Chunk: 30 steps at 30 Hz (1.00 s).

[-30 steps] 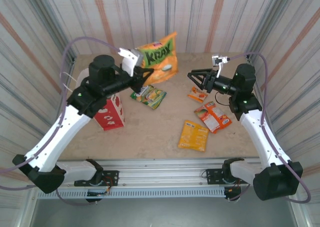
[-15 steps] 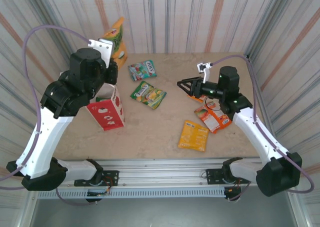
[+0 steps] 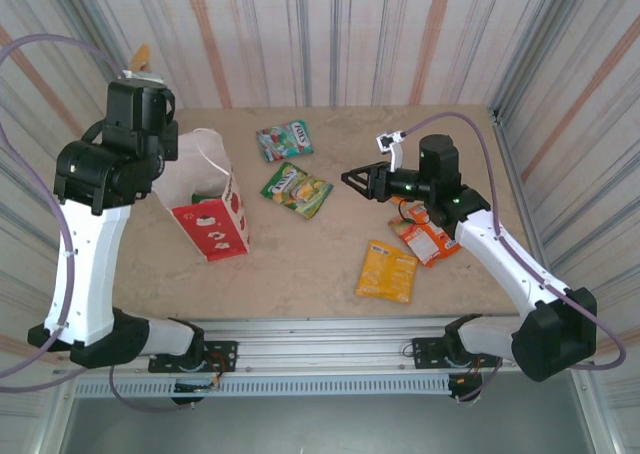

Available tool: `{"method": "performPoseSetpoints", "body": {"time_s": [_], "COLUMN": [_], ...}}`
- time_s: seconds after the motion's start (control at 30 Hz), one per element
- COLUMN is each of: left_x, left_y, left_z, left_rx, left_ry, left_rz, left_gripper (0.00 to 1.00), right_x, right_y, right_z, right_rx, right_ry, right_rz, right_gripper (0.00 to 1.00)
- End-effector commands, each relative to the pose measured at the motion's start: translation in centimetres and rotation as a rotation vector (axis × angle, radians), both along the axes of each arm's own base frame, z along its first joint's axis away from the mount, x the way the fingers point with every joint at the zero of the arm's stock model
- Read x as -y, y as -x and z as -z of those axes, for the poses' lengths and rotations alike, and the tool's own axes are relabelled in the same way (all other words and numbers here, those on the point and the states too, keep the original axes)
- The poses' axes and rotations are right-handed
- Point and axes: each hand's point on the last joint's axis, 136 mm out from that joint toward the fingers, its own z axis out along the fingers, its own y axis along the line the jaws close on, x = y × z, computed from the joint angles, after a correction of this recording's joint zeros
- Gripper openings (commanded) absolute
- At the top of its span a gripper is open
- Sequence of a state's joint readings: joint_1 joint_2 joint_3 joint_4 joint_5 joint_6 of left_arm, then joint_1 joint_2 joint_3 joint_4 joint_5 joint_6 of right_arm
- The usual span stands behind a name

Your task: Place the snacks into the paper bag

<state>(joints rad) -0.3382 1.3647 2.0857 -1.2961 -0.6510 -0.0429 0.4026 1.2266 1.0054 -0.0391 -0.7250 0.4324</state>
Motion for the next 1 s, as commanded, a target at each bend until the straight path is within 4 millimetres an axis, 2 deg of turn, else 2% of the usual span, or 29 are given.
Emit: {"method": "performPoseSetpoints", "body": {"time_s": [0.0,0.1,0.2,0.37,0.6,0.67,0.73,0.8,0.87,0.97], "left_x": [0.5,1.3,2.0,2.9,2.7,2.6,2.5,2.5,2.3,2.5], "left_y": [1.3,1.5,1.6,2.1,2.0,1.8,1.6,1.3,1.2,1.2], "left_z": [4.0,6.9,9.0,10.8,13.5,13.7,13.4,12.5,11.5,10.2], "left_rx": [-0.190,-0.304,-0.377,-0.468,-0.594,-0.600,-0.578,-0.537,-0.495,-0.441], "left_ry": [0.080,0.137,0.185,0.239,0.258,0.255,0.252,0.252,0.248,0.253], "left_rz": [0.018,0.036,0.043,0.047,0.013,0.003,-0.003,0.005,0.011,0.039], "left_gripper": [0.10,0.10,0.10,0.11,0.16,0.22,0.39,0.45,0.49,0.49], "right_x": [-0.2,-0.3,-0.3,-0.2,-0.1,-0.1,0.0,0.0,0.0,0.0], "right_y": [-0.1,0.1,0.1,0.2,0.3,0.4,0.4,0.3,0.3,0.2], "right_z": [-0.9,-0.6,-0.1,0.0,1.0,1.1,1.3,1.4,1.5,1.7], "right_rx": [0.036,0.033,0.022,0.020,0.014,0.012,0.010,0.010,0.009,-0.002], "right_ry": [0.011,0.015,0.021,0.024,0.040,0.043,0.047,0.050,0.053,0.058], "right_rz": [0.000,-0.003,0.000,0.000,0.003,0.002,0.003,0.003,0.003,0.006], "right_gripper": [0.47,0.46,0.46,0.46,0.46,0.46,0.46,0.46,0.46,0.47]}}
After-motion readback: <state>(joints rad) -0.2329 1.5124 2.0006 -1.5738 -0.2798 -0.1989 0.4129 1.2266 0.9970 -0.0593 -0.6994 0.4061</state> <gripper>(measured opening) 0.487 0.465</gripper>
